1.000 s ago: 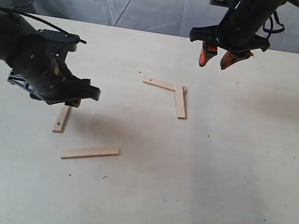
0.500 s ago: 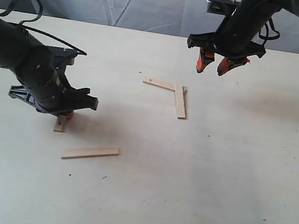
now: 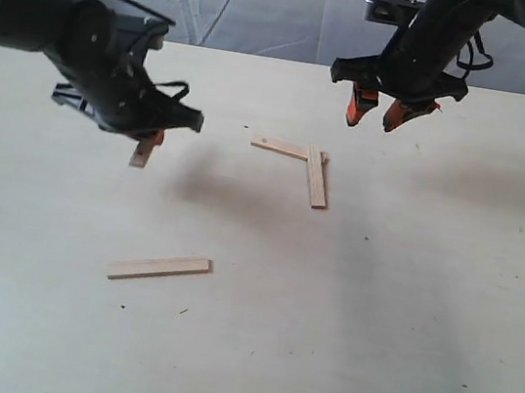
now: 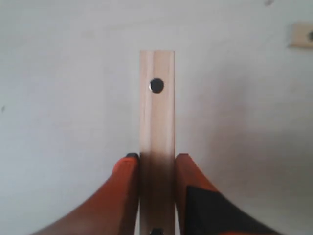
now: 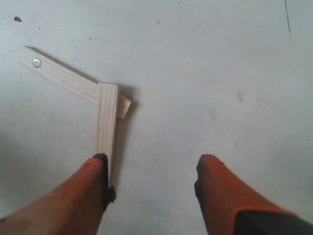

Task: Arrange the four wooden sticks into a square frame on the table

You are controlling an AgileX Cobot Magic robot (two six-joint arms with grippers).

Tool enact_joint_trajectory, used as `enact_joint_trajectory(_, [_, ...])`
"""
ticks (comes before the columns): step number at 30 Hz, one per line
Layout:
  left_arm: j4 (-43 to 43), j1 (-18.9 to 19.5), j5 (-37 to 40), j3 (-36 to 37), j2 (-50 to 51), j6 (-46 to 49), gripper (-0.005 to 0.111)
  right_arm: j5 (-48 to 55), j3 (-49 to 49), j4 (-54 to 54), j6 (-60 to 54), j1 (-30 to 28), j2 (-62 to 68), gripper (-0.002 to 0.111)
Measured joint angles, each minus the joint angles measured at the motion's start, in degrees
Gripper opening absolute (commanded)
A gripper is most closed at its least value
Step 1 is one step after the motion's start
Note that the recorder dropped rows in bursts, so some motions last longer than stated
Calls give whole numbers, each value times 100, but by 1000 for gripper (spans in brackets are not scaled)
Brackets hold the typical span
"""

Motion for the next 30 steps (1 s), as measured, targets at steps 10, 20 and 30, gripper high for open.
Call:
enact_joint_trajectory(10, [-1210,-438,206,-1469,992,1249,0,244,0,131,-122,-639,0,53])
enact_joint_trajectory(20, [-1309,-751,319,-1921,1771,1270,0,255,0,190,-145,-639,0,53])
enact_joint_trajectory(30, [-1394,-842,77,-1933,1905,1270,0,255,0,190,-203,-639,0,53])
